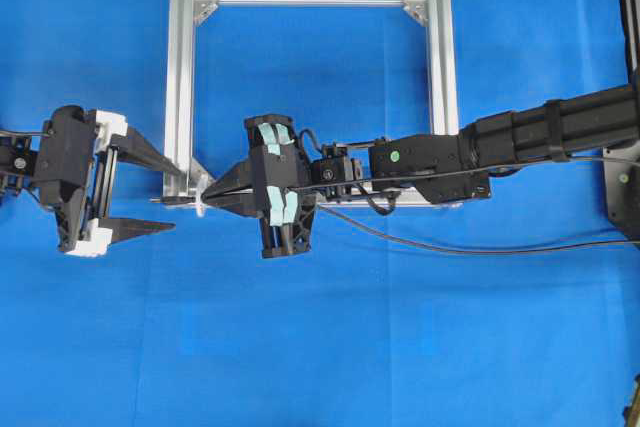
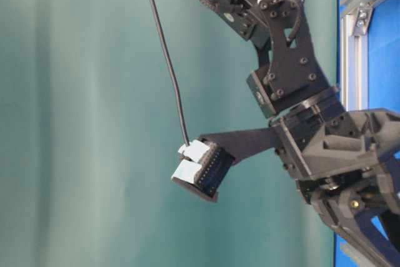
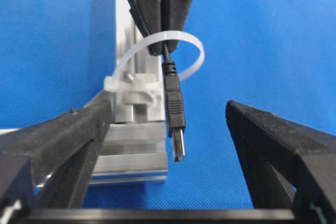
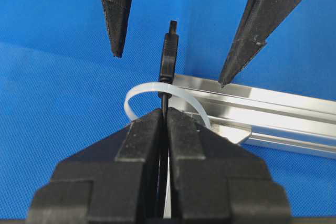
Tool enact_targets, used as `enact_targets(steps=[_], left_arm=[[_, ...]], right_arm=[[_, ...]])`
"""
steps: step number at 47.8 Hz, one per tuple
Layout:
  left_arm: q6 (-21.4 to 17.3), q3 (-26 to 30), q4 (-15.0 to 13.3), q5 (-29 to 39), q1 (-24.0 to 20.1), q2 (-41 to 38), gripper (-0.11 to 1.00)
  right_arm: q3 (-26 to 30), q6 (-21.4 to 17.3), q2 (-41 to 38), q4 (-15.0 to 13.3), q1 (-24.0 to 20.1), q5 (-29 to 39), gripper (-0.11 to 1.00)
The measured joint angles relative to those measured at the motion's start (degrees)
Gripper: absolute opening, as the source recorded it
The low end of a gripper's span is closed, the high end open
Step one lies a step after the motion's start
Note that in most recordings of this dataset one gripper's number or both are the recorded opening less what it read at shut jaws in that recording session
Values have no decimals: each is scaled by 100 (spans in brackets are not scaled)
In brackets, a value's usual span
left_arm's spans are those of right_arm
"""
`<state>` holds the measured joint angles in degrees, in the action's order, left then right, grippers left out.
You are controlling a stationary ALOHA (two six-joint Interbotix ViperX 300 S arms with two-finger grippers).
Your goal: Insert the wire through the string loop located on the left side.
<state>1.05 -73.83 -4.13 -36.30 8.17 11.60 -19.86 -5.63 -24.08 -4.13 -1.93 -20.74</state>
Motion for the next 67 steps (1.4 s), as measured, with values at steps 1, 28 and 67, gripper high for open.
enact_targets(steps=[1,28,67], left_arm=[[0,0,0,0,0,0,90],[-18,114,-9,0,9,-9,8],[-9,114,0,35,9,-9,8]], right_arm=[[0,9,0,0,0,0,0],[0,0,0,0,0,-9,0],[0,-44,0,62,0,0,61]])
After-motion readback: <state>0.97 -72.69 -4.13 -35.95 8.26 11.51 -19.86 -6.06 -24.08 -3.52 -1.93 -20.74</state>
